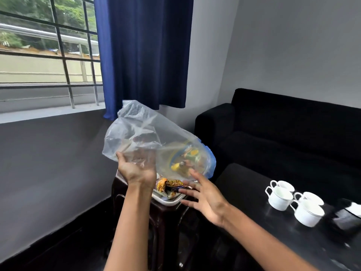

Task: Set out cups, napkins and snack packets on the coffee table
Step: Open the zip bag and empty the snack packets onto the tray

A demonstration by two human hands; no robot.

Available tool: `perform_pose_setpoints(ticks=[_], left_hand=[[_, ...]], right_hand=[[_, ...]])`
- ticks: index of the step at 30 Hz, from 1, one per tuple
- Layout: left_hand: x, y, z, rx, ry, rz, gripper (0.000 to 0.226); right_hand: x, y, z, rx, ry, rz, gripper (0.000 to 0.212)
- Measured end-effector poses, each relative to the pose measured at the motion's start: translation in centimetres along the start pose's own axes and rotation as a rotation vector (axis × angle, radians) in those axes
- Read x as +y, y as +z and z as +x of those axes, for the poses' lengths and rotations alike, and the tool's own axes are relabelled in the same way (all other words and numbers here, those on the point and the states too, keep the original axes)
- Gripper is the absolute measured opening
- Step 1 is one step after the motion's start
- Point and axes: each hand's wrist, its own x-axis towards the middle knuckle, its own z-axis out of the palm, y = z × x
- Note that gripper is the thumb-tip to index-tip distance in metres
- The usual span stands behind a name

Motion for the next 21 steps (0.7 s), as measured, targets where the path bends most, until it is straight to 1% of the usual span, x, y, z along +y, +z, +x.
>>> perform_pose_setpoints(ticks=[2, 3, 4, 6, 7, 8, 9, 10, 11, 12, 13, 14, 15, 16, 17, 18, 19, 20, 21], left_hand=[[-0.6, 0.0, 0.1, -0.035, -0.027, 0.026, 0.045], [-0.9, -0.1, 0.1, -0.058, -0.035, 0.059, 0.046], [-1.3, 0.0, -0.1, -0.095, -0.039, 0.109, 0.046], [-2.0, -0.1, -0.2, -0.16, -0.039, 0.234, 0.042], [-2.6, -0.1, -0.3, -0.176, -0.041, 0.319, 0.037], [-3.1, 0.1, -0.6, -0.193, -0.048, 0.404, 0.033], [-3.6, 0.1, -0.7, -0.192, -0.049, 0.489, 0.028], [-4.1, 0.2, -1.0, -0.194, -0.045, 0.569, 0.026], [-4.7, 0.1, -1.1, -0.213, -0.024, 0.67, 0.025], [-5.3, -0.1, -1.6, -0.256, -0.004, 0.779, 0.024], [-5.8, -0.6, -1.8, -0.306, 0.008, 0.883, 0.02], [-6.2, -1.2, -2.1, -0.349, 0.01, 0.988, 0.014], [-6.5, -1.8, -2.3, -0.358, -0.002, 1.112, 0.017], [-6.7, -2.4, -2.4, -0.339, -0.029, 1.231, 0.024], [-6.9, -2.8, -2.3, -0.329, -0.061, 1.308, 0.021], [-7.1, -3.0, -2.5, -0.313, -0.108, 1.316, 0.013], [-7.5, -3.0, -2.5, -0.288, -0.166, 1.3, 0.015], [-8.0, -3.1, -2.3, -0.244, -0.215, 1.275, 0.024], [-8.3, -3.2, -2.1, -0.221, -0.238, 1.27, 0.028]], right_hand=[[-0.9, 0.2, -0.6, -0.071, 0.019, 0.125, 0.041], [-1.3, 0.1, -0.7, -0.081, 0.015, 0.187, 0.05], [-1.8, 0.2, -0.8, -0.085, 0.007, 0.251, 0.063], [-2.7, 0.3, -1.0, -0.098, -0.021, 0.372, 0.096], [-3.2, 0.2, -1.2, -0.098, -0.037, 0.419, 0.108], [-3.6, 0.2, -1.3, -0.096, -0.049, 0.453, 0.112], [-3.9, 0.2, -1.4, -0.093, -0.059, 0.474, 0.107], [-4.2, 0.1, -1.5, -0.086, -0.077, 0.469, 0.094], [-4.5, 0.0, -1.5, -0.066, -0.101, 0.441, 0.075], [-4.7, -0.2, -1.6, -0.033, -0.121, 0.407, 0.059], [-4.8, -0.4, -1.6, 0.004, -0.137, 0.384, 0.049], [-4.9, -0.6, -1.6, 0.044, -0.145, 0.369, 0.043], [-5.0, -0.7, -1.7, 0.087, -0.15, 0.356, 0.04], [-5.0, -0.9, -1.7, 0.139, -0.155, 0.337, 0.037], [-4.9, -1.1, -1.7, 0.203, -0.16, 0.318, 0.034], [-4.7, -1.3, -1.7, 0.274, -0.168, 0.305, 0.033], [-4.3, -1.6, -1.6, 0.346, -0.185, 0.299, 0.033], [-4.0, -1.9, -1.5, 0.417, -0.213, 0.294, 0.034], [-3.6, -2.2, -1.3, 0.49, -0.255, 0.282, 0.035]])
